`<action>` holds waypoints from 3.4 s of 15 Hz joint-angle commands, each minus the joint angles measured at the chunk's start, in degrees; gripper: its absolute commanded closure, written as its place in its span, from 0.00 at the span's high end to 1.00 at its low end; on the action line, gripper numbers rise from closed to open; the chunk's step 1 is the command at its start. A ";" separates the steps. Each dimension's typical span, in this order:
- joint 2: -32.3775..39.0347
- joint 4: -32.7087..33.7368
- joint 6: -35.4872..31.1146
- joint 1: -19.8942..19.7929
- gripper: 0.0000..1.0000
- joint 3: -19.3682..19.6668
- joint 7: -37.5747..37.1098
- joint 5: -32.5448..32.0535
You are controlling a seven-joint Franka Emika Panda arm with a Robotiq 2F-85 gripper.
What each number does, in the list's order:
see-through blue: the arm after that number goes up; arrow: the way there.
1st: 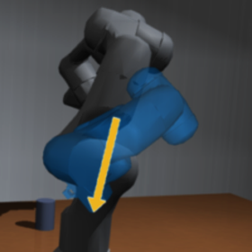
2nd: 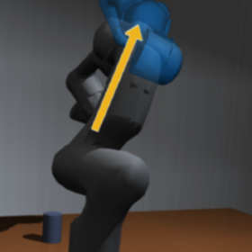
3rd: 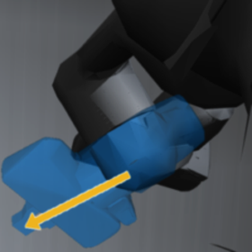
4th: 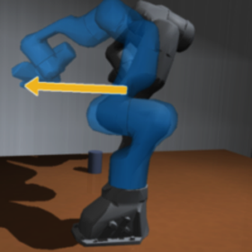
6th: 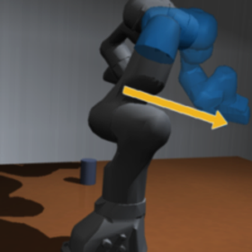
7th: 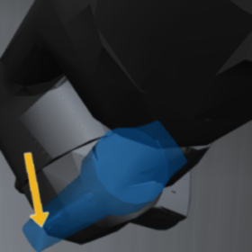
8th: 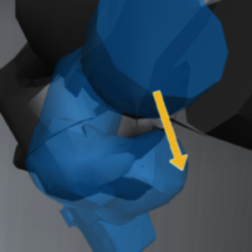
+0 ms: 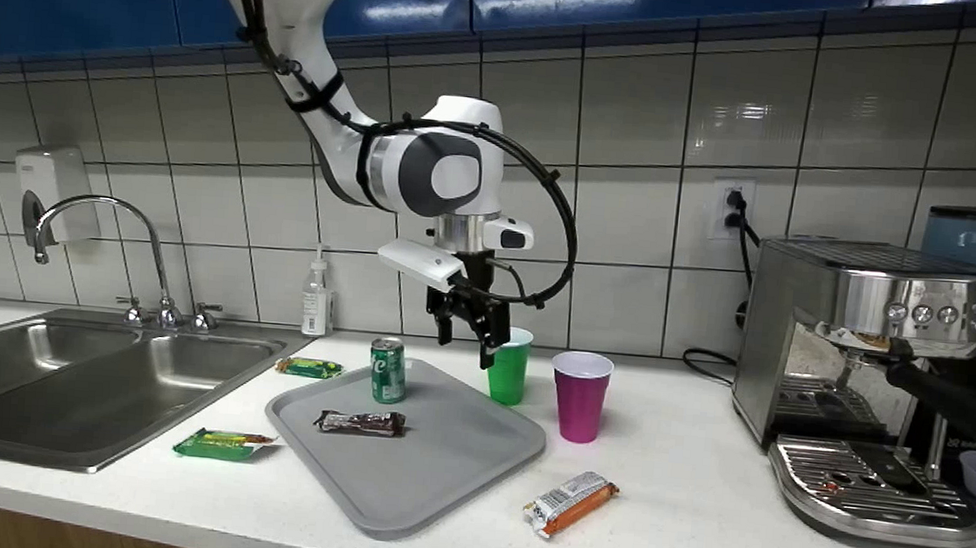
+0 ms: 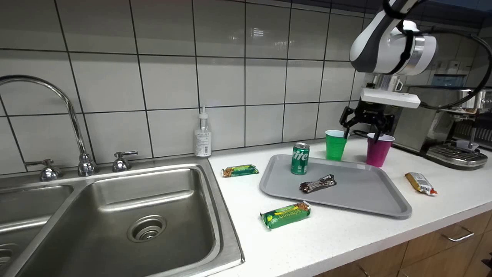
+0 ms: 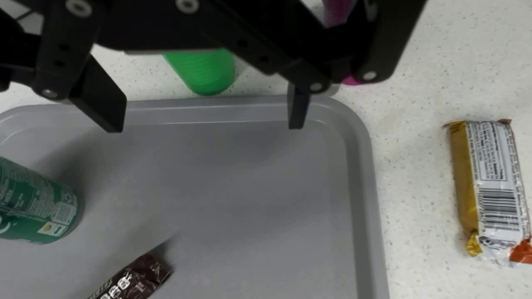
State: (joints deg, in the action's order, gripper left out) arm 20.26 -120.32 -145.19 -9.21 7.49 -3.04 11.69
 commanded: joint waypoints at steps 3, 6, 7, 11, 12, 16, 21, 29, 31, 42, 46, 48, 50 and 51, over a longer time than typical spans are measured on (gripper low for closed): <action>-0.06 -0.84 0.10 0.30 1.00 -0.52 -0.01 -1.68; -0.07 -1.03 0.09 0.46 1.00 -0.55 0.16 -1.96; -0.07 -1.03 0.09 0.46 1.00 -0.55 0.21 -1.97; -0.62 -3.16 -1.34 2.11 1.00 0.40 -4.26 -3.17; -0.75 -3.71 -1.54 2.34 1.00 0.38 -5.30 -2.94; -1.11 -5.60 -1.14 3.54 1.00 0.09 -9.13 -2.32; -1.55 -7.82 -1.57 6.09 1.00 0.15 -14.34 -2.71; -0.53 -8.48 -0.20 10.79 1.00 0.53 -25.25 -3.09; -0.09 -7.95 0.99 12.13 1.00 0.93 -28.77 -3.91; 5.18 -2.91 2.13 15.75 1.00 1.11 -43.13 -6.24; 8.08 -0.15 3.38 15.37 1.00 0.68 -44.07 -5.64; 9.17 0.69 3.91 15.45 1.00 0.67 -44.17 -5.66; 10.30 1.50 4.28 15.58 1.00 0.75 -44.30 -5.71; 10.80 1.83 4.27 15.63 1.00 0.82 -44.35 -5.76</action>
State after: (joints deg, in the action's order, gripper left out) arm 29.28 -121.24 -143.41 5.99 8.01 -45.24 6.65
